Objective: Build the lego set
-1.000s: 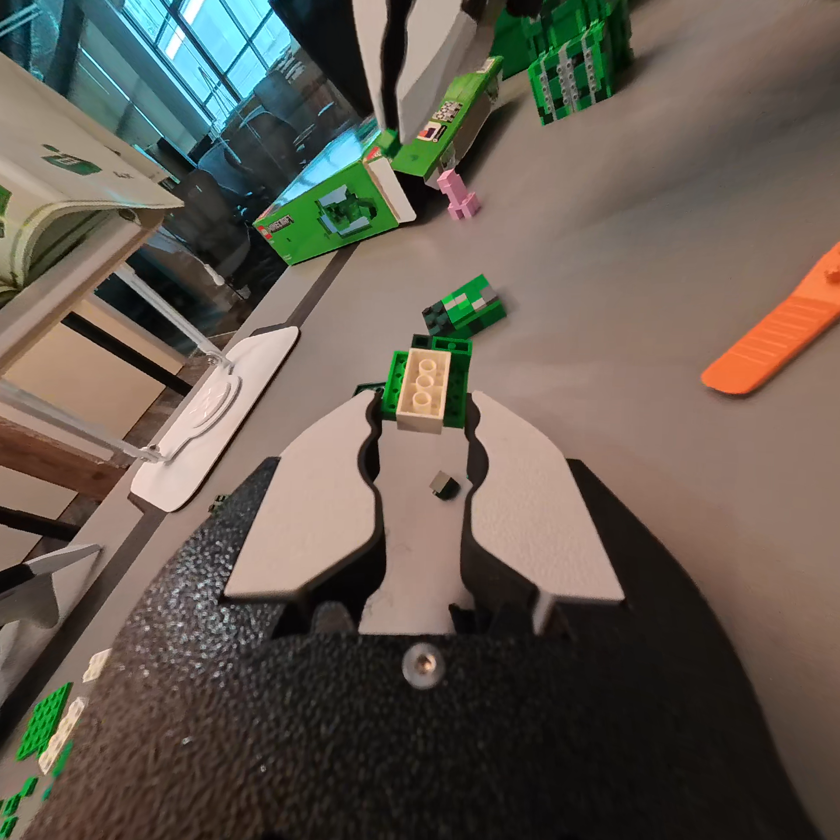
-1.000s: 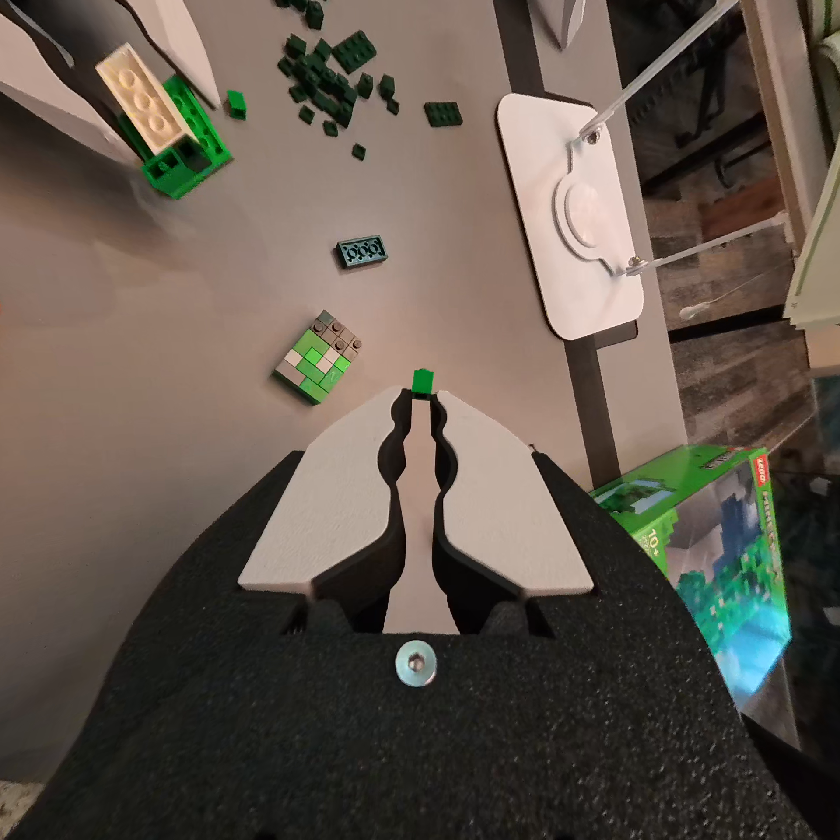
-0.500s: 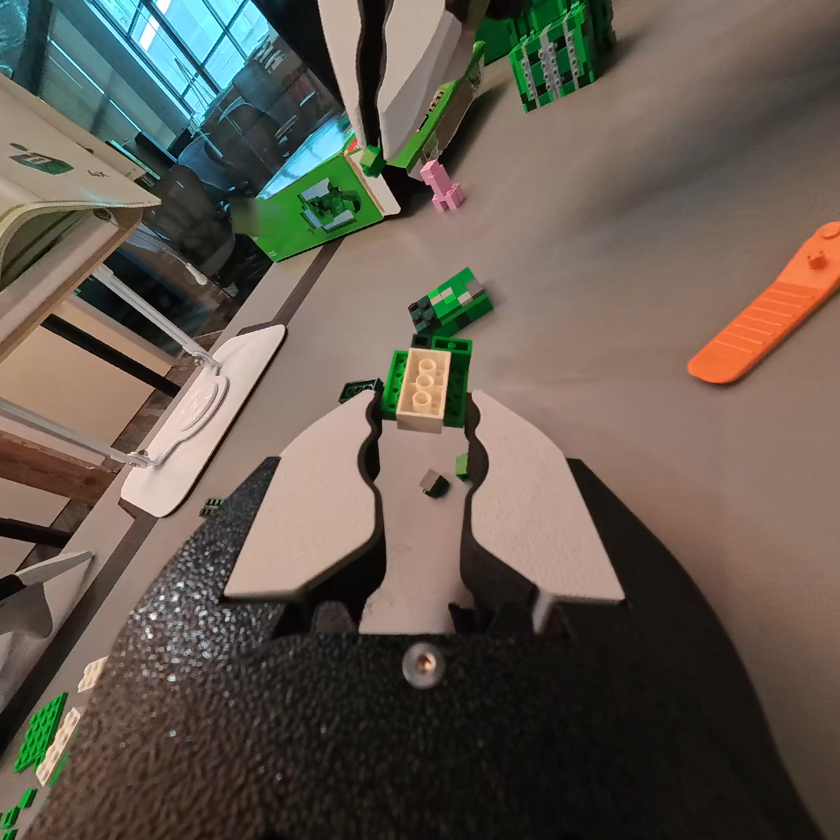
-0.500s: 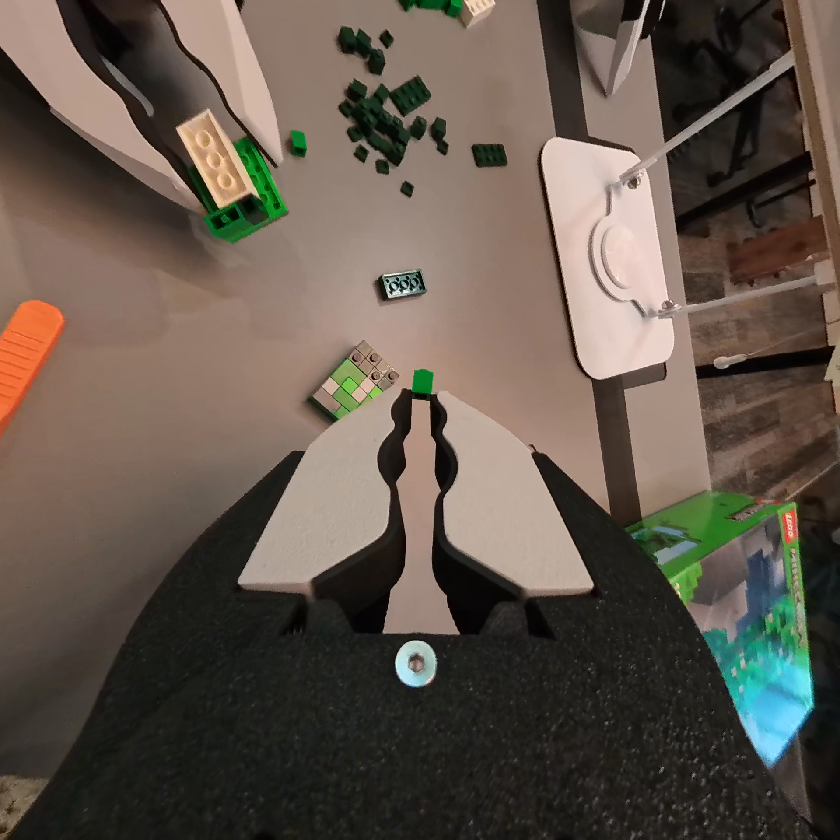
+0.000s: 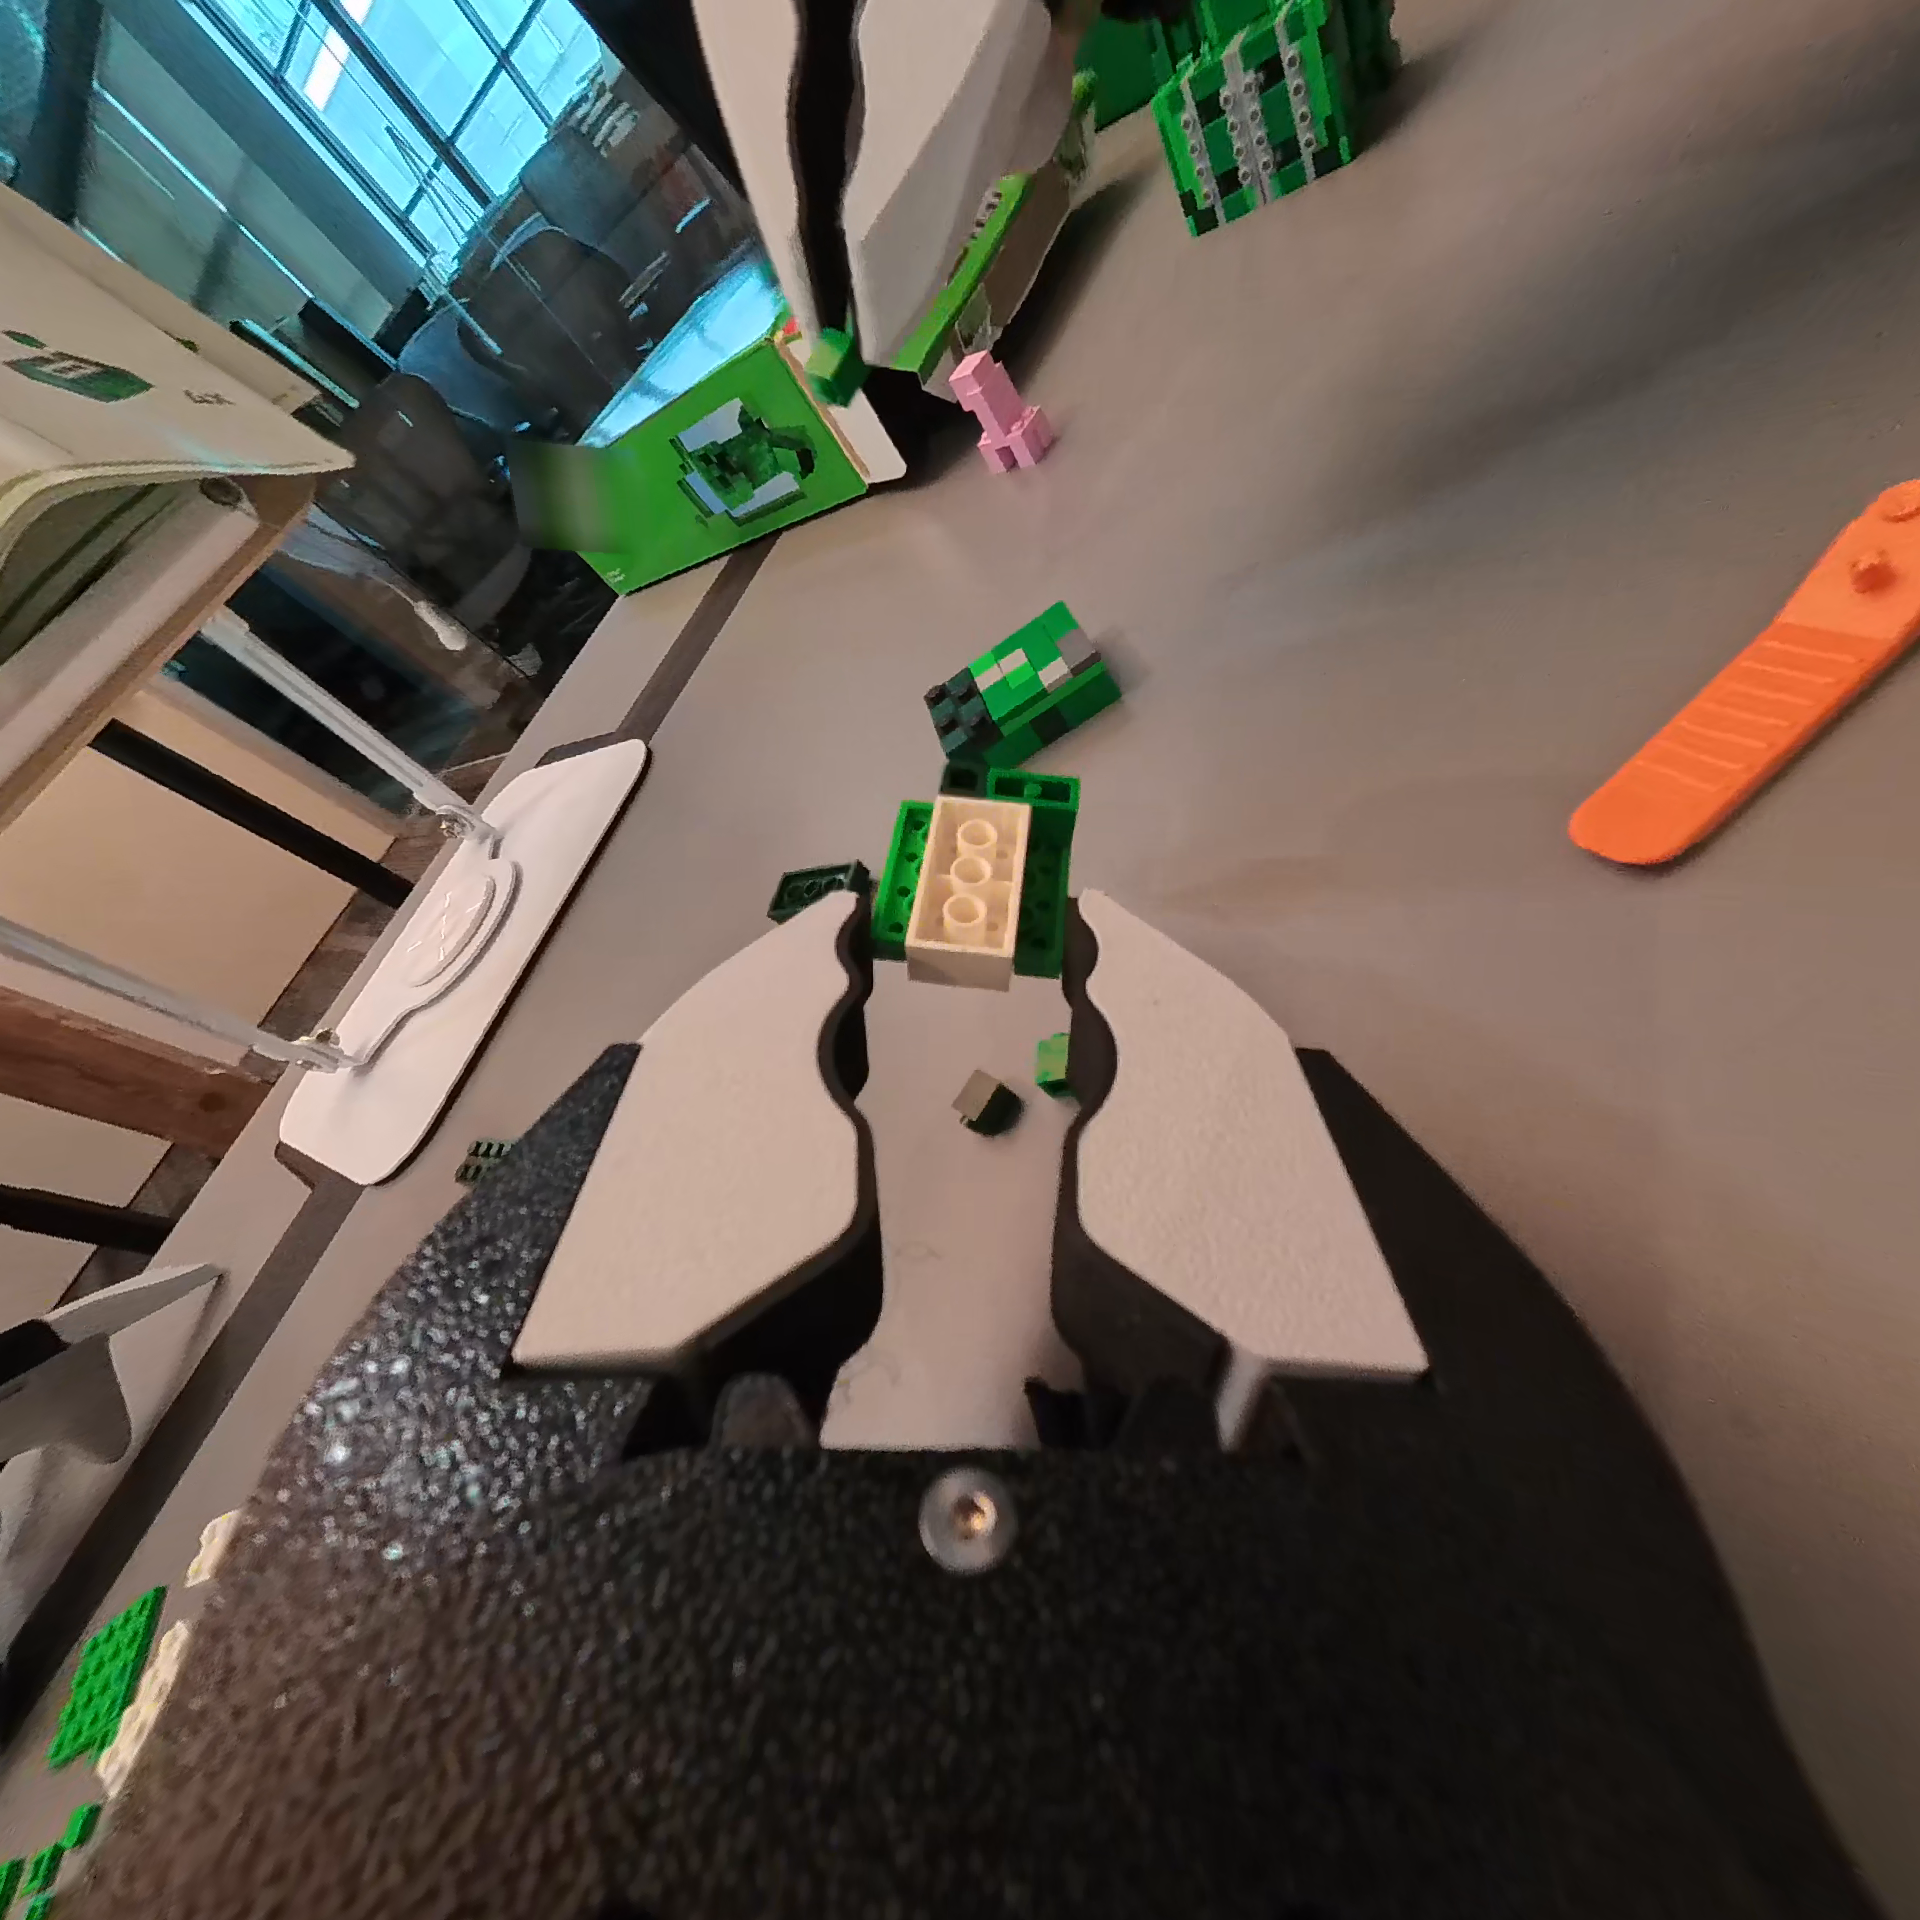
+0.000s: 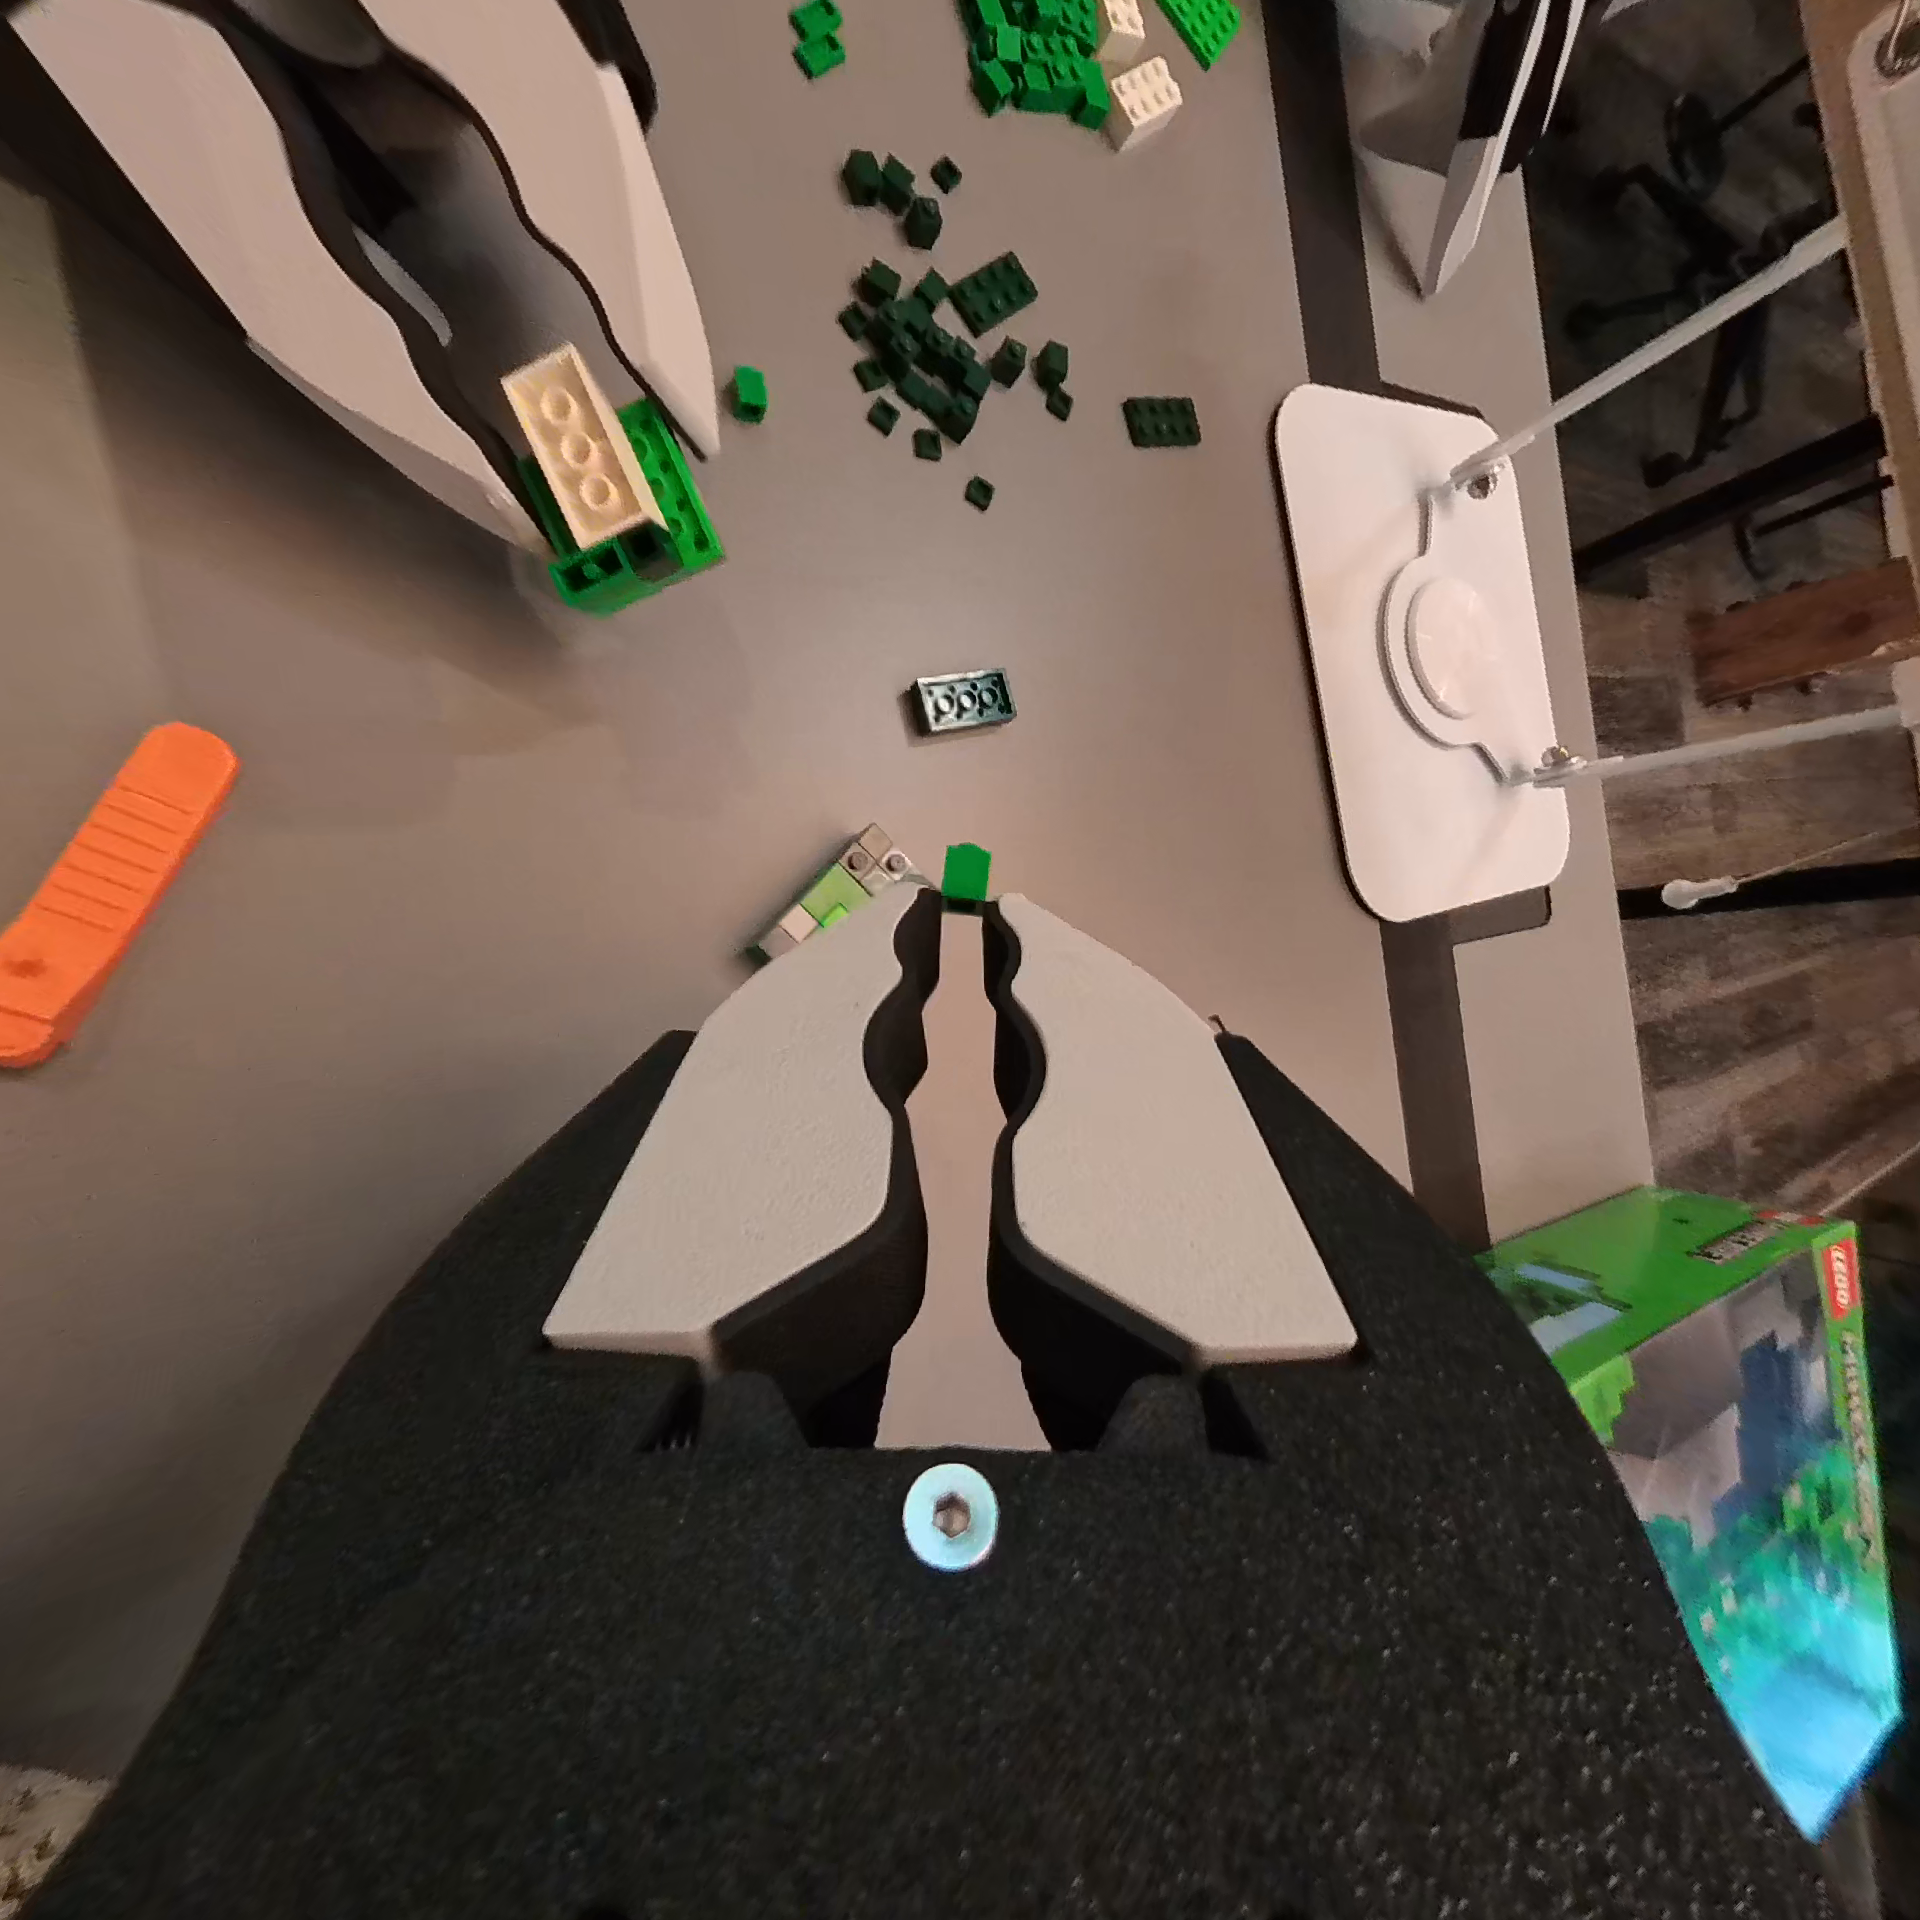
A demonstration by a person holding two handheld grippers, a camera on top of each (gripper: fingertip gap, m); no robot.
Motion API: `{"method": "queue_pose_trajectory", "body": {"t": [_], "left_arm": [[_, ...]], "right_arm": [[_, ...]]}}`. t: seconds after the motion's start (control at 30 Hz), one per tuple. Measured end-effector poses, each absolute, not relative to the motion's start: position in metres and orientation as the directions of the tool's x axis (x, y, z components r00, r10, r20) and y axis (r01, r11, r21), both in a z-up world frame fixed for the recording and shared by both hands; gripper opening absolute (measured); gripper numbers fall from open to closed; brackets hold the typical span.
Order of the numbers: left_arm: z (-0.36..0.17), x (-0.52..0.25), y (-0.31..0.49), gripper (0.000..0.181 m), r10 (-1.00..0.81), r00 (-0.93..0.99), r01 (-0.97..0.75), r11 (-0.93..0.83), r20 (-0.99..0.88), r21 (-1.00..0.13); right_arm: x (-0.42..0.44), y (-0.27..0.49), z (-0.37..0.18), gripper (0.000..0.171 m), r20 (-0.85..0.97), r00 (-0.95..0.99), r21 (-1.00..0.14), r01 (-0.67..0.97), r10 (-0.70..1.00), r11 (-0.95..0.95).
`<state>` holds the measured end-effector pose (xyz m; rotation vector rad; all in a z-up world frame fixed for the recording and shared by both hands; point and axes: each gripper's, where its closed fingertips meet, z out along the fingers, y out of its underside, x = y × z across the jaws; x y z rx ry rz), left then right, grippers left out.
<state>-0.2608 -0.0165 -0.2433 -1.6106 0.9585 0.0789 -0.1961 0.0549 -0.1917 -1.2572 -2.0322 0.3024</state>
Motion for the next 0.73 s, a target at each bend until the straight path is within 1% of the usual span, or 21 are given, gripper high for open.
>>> {"method": "queue_pose_trajectory", "body": {"t": [0.17,0.3,0.47,0.63,0.73], "left_arm": [[-0.248,-0.258,-0.017,0.036,-0.538,0.629,-0.645,0.042,-0.561,-0.763],[-0.251,-0.254,-0.018,0.036,-0.549,0.608,-0.66,0.052,-0.574,-0.749],[-0.255,-0.253,-0.018,0.036,-0.544,0.569,-0.711,0.052,-0.617,-0.701],[-0.26,-0.252,-0.019,0.036,-0.539,0.518,-0.764,0.056,-0.664,-0.642],[-0.261,-0.25,-0.02,0.036,-0.542,0.494,-0.782,0.065,-0.68,-0.62]], "right_arm": [[-0.202,0.041,-0.191,0.007,0.439,-0.305,-0.538,0.664,0.845,0.519],[-0.22,0.01,-0.202,0.007,0.393,-0.398,-0.536,0.633,0.829,0.558],[-0.231,-0.006,-0.23,0.007,0.403,-0.466,-0.399,0.685,0.788,0.61],[-0.235,-0.013,-0.238,0.007,0.361,-0.469,-0.396,0.706,0.806,0.588],[-0.232,-0.014,-0.243,0.007,0.353,-0.483,-0.36,0.72,0.801,0.593]]}}
